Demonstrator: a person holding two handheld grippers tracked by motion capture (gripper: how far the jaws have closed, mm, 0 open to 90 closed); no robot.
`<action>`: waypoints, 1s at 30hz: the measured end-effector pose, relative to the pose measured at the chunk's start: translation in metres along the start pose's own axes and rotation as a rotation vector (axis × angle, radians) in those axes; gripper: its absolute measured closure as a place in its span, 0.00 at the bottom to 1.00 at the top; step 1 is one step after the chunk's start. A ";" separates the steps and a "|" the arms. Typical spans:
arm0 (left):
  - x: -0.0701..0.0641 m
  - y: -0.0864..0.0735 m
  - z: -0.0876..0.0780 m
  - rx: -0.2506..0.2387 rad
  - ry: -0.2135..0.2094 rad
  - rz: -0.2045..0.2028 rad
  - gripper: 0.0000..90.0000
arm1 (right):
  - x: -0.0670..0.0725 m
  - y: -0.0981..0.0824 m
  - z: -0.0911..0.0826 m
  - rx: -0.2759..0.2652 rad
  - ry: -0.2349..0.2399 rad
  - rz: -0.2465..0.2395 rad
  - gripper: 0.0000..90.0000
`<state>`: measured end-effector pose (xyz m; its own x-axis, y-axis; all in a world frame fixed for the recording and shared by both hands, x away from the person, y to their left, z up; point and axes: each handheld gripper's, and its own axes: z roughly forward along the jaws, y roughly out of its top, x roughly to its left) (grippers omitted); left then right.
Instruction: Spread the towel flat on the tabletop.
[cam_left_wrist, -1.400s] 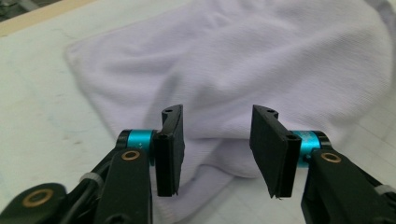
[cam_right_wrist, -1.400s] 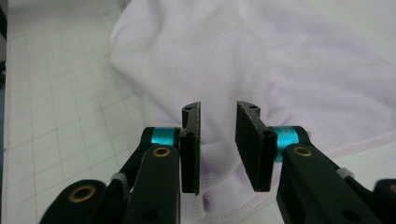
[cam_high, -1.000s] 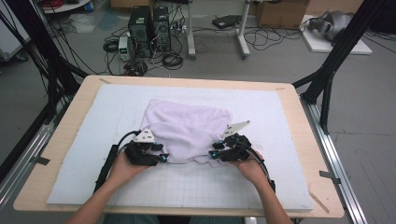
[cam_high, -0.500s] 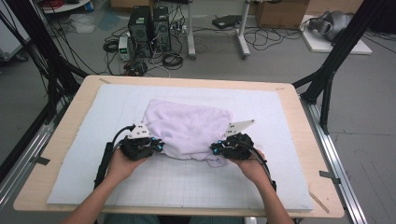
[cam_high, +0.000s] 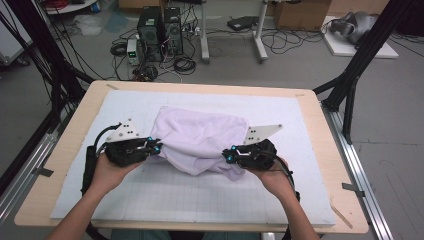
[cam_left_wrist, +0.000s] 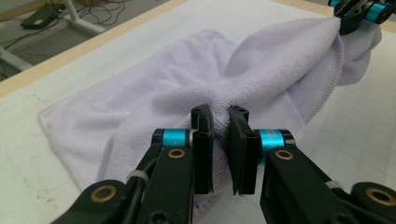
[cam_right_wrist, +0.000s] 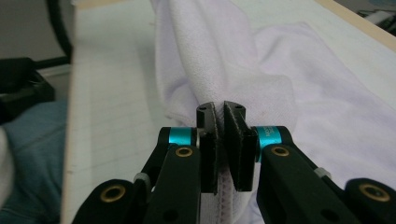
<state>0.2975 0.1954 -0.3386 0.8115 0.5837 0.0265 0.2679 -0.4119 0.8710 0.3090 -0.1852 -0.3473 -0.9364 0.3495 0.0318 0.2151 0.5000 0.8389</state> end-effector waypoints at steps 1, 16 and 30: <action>0.000 0.000 -0.002 0.014 -0.006 0.003 0.90 | 0.004 0.001 -0.001 -0.011 0.023 0.001 0.94; 0.012 -0.061 0.048 0.237 -0.035 -0.093 0.57 | 0.001 -0.022 0.045 0.131 -0.006 -0.009 0.65; -0.002 -0.076 0.050 0.246 -0.051 -0.038 0.93 | -0.001 -0.049 0.078 0.240 0.118 0.026 0.96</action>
<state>0.3018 0.1903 -0.4297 0.8219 0.5686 -0.0339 0.4119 -0.5522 0.7249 0.3212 -0.1486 -0.4311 -0.9526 0.2770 0.1260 0.2855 0.6705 0.6848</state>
